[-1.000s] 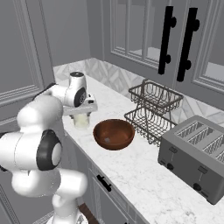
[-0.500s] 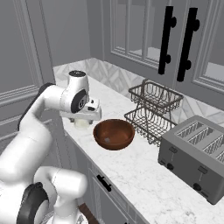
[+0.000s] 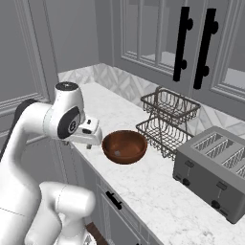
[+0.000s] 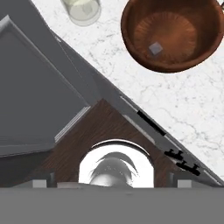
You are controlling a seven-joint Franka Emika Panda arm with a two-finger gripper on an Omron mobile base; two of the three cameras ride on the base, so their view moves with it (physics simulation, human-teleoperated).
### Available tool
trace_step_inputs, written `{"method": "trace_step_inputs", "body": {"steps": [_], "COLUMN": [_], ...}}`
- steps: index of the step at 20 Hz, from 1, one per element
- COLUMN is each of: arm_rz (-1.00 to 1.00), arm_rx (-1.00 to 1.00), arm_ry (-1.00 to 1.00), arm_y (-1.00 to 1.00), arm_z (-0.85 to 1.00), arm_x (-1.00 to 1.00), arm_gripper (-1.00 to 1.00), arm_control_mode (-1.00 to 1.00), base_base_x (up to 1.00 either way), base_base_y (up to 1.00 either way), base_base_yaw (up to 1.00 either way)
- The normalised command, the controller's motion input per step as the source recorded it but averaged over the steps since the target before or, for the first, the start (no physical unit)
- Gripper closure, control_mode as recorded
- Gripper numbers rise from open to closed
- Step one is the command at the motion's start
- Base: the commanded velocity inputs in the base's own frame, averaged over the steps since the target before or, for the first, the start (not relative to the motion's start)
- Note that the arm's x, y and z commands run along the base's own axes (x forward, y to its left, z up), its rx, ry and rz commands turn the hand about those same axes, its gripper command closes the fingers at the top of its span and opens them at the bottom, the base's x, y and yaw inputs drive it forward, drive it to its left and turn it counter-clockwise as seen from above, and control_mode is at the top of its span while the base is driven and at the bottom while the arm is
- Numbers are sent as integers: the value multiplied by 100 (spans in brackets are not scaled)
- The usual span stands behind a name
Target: Grab a lemon wedge from the fridge and one ice cube from the ice bowl, and put them in the glass of lemonade.
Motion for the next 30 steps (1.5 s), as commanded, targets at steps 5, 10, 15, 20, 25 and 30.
{"method": "trace_step_inputs", "body": {"steps": [5, 10, 15, 20, 25, 30], "arm_rz": [0, 0, 0, 0, 0, 0], "arm_rx": [0, 0, 0, 0, 0, 0], "arm_ry": [-1, 0, 0, 0, 0, 0], "arm_y": [8, 0, 0, 0, 0, 0], "arm_z": [1, 0, 0, 0, 0, 0], "arm_x": [-48, 0, -1, 0, 0, 0], "arm_gripper": [-100, -100, -100, -100, -100, -100], "arm_control_mode": [-100, -100, 100, 100, 100, 100], "base_base_x": [0, 0, -16, -100, -100, -15], "base_base_y": [0, 0, 0, 1, 18, 30], "base_base_yaw": [0, 0, 0, -8, 7, 92]}}
